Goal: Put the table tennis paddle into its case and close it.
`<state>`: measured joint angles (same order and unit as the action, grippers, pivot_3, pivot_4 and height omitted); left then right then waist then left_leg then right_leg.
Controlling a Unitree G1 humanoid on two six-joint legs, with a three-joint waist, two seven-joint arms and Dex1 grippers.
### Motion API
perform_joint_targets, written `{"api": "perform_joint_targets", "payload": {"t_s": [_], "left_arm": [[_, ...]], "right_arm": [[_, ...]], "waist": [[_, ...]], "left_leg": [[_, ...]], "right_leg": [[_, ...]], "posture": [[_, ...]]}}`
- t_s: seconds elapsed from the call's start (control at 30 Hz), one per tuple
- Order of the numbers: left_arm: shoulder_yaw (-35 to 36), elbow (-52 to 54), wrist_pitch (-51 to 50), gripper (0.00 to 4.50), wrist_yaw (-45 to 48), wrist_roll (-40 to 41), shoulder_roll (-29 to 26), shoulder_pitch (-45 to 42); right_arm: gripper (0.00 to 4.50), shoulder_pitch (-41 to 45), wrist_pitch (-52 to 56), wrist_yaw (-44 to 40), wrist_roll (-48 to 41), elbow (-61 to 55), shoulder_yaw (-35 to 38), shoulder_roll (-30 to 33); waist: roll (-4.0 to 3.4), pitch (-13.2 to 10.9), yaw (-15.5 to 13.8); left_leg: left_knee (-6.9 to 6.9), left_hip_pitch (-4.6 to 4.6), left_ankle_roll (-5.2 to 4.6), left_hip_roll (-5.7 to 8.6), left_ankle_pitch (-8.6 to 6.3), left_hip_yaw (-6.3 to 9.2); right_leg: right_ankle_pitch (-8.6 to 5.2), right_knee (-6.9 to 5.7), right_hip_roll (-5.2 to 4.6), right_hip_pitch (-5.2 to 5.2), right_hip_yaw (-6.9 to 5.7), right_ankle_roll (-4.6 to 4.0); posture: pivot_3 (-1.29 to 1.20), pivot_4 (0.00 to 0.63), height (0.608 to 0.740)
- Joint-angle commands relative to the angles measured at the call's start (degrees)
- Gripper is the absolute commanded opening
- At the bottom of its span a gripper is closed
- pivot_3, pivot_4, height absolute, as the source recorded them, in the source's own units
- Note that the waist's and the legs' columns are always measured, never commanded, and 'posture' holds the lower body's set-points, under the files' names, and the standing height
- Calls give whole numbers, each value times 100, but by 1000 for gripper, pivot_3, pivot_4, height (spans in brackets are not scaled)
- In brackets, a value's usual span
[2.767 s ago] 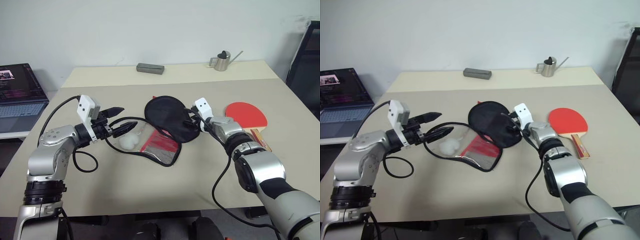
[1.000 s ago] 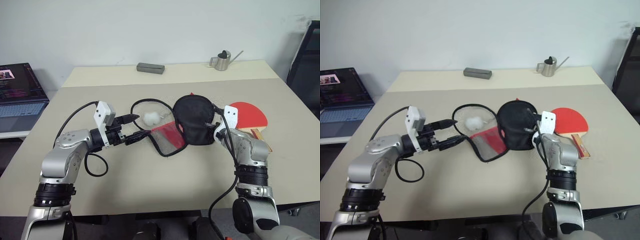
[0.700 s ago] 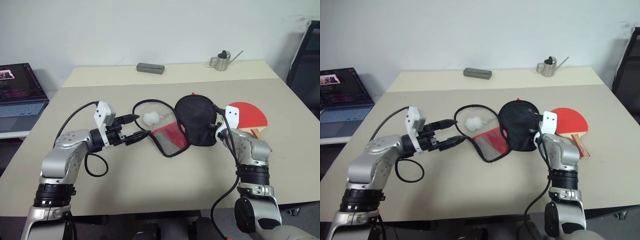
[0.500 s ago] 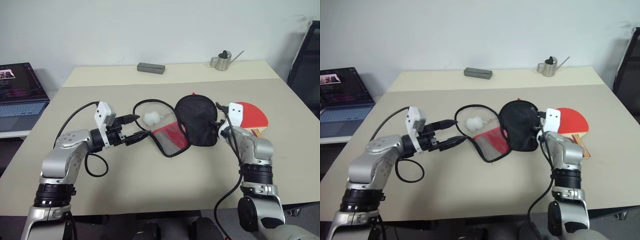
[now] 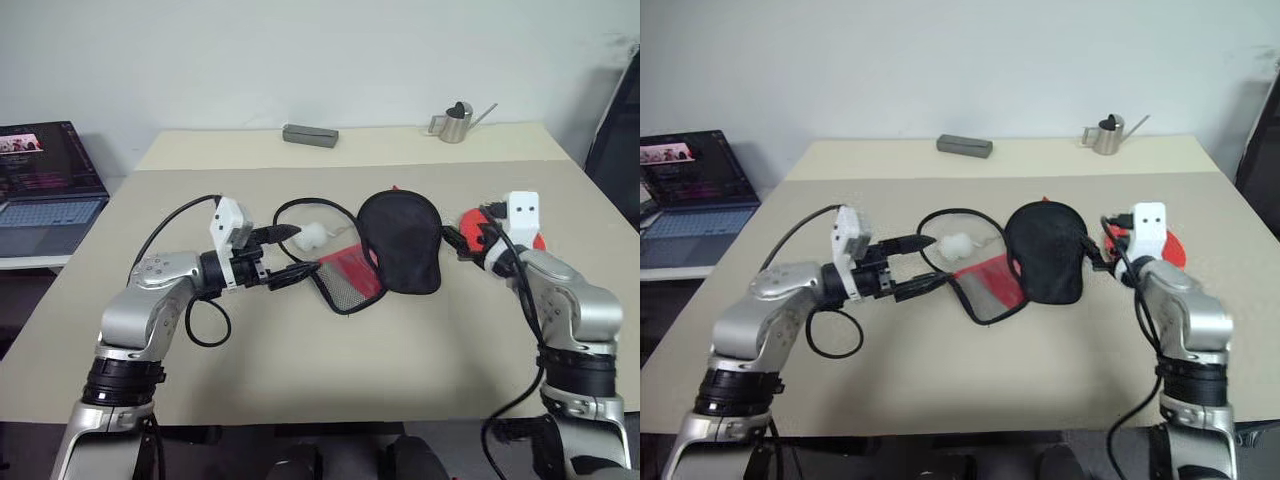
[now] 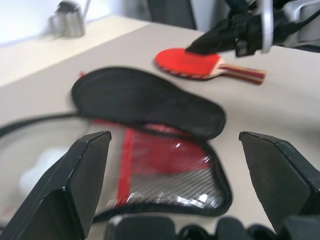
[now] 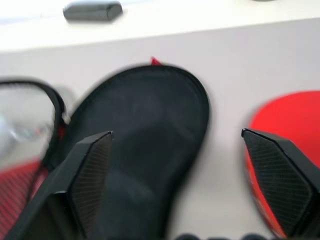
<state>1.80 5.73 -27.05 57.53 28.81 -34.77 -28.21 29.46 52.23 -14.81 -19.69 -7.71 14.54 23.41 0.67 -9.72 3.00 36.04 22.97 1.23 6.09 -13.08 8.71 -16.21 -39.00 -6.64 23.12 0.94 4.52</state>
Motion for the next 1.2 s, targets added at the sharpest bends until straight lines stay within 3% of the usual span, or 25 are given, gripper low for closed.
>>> {"api": "perform_joint_targets", "payload": {"t_s": [0.03,0.5,1.2], "left_arm": [[-159,343,104,4500,-63,-111,33,-233],[-748,58,272,4500,132,-503,168,-745],[-683,22,416,4500,323,-486,155,-612]], "right_arm": [[4486,-229,-204,-68,-37,-281,334,259],[4486,-781,-128,-20,124,433,767,938],[4486,-757,-534,-541,487,1506,208,1256]], "waist": [[0,0,-4],[4,-2,-11],[23,-8,-5]], "left_leg": [[0,0,0,-1,0,-2],[1,-2,-1,-5,1,-17],[6,-8,-1,-10,1,-22]], "right_leg": [[0,0,0,0,1,0],[0,-2,2,-4,3,1],[2,1,2,-16,3,5]], "posture": [[0,150,740],[0,150,740],[0,150,740]]}}
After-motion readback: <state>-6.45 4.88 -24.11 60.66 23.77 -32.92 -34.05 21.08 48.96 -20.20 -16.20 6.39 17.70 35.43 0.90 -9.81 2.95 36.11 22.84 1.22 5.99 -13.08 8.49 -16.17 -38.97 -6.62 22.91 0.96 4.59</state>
